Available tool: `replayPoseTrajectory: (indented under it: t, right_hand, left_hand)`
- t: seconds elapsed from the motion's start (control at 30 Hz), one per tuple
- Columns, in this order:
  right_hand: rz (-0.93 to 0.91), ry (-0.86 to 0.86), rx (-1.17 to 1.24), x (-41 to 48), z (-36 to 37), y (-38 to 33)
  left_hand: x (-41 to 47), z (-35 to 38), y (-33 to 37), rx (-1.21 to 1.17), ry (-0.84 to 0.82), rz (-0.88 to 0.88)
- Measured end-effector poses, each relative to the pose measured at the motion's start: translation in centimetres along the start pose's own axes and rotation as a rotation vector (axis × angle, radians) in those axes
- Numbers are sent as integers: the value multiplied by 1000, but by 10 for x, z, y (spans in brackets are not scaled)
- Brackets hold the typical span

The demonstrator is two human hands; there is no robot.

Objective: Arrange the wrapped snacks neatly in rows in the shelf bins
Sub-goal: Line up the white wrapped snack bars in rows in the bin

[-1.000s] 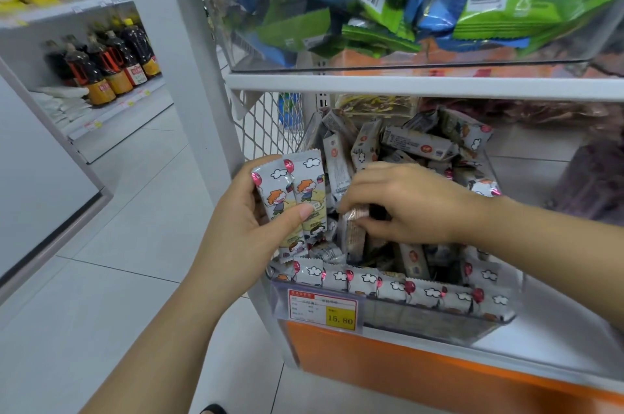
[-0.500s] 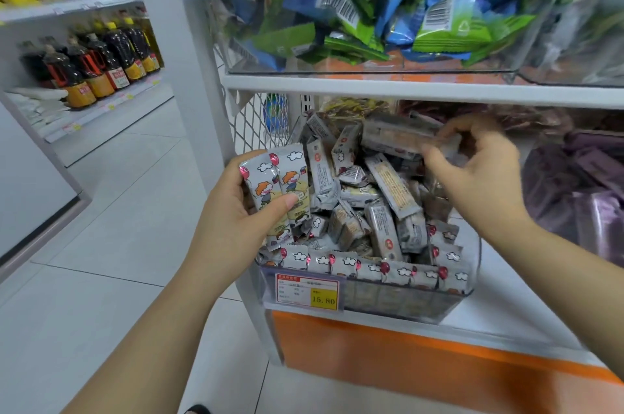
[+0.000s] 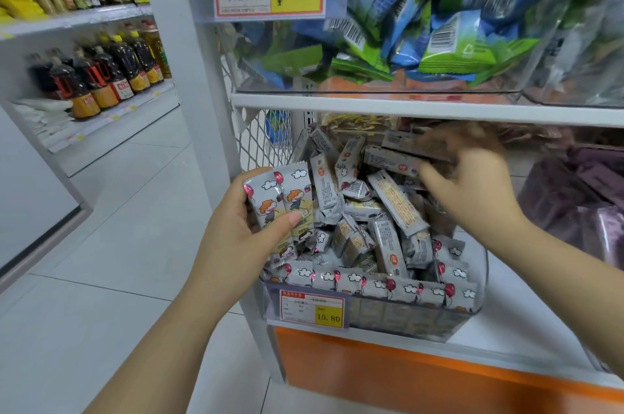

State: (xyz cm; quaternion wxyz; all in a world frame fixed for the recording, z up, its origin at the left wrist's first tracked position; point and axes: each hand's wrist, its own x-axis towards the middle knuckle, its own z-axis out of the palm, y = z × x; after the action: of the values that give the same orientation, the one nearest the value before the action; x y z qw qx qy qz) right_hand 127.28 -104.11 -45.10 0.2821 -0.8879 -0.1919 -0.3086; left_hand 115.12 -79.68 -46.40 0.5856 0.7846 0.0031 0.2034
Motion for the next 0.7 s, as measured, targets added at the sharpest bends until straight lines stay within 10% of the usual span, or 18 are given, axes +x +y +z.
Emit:
replayPoseTrajectory:
  t: [0.3, 0.7]
  right_hand:
    - [-273, -960, 158, -9, 28, -58]
    - [-102, -1365, 218, -6, 56, -69]
  left_hand:
    - [4, -1, 2, -17, 22, 7]
    - [1, -4, 2, -33, 5, 13]
